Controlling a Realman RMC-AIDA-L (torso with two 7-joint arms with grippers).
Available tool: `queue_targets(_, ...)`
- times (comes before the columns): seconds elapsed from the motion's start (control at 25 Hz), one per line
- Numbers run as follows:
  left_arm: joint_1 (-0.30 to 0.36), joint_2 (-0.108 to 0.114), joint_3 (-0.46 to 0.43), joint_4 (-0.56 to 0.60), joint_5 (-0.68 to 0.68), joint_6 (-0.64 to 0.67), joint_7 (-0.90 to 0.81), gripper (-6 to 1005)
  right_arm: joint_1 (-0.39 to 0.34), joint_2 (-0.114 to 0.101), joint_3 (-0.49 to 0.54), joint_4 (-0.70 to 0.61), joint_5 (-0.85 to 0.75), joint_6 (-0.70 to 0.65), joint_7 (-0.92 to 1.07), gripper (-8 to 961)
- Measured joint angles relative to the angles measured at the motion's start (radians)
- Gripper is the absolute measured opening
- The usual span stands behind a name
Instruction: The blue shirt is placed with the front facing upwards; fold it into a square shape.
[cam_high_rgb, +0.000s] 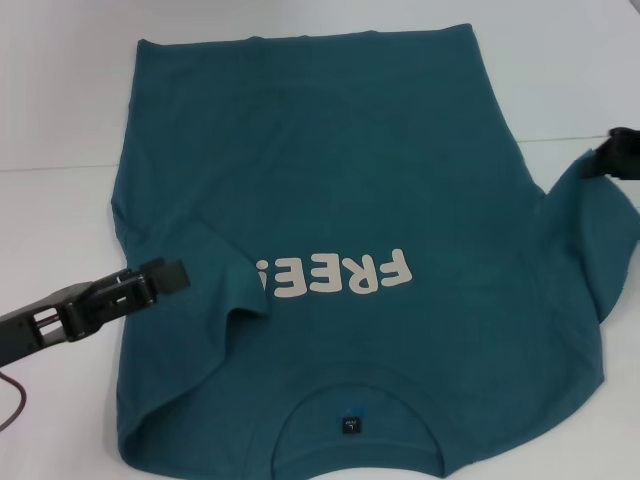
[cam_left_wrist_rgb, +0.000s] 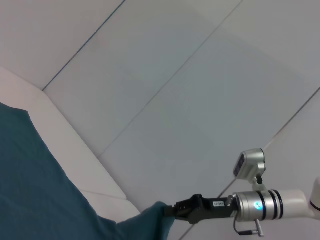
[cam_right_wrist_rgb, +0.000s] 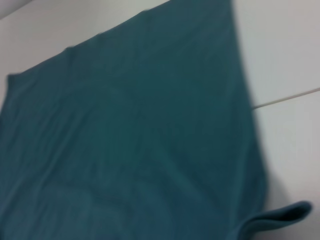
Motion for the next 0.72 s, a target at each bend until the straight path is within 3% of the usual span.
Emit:
queue_targets(0.36,0.001,0.001,-0.062,-0.001,0.000,0.000,0.000,883,0.040,0.018,-0.017,0.000,0.001,-0.128,-0.002,36)
queue_targets(0.72,0.001,-0.001,-0.090,-0.001,0.000,-0.002,0.000,884,0.036,0.020,-0.011,0.009,0.004,-0.096,0.014,37)
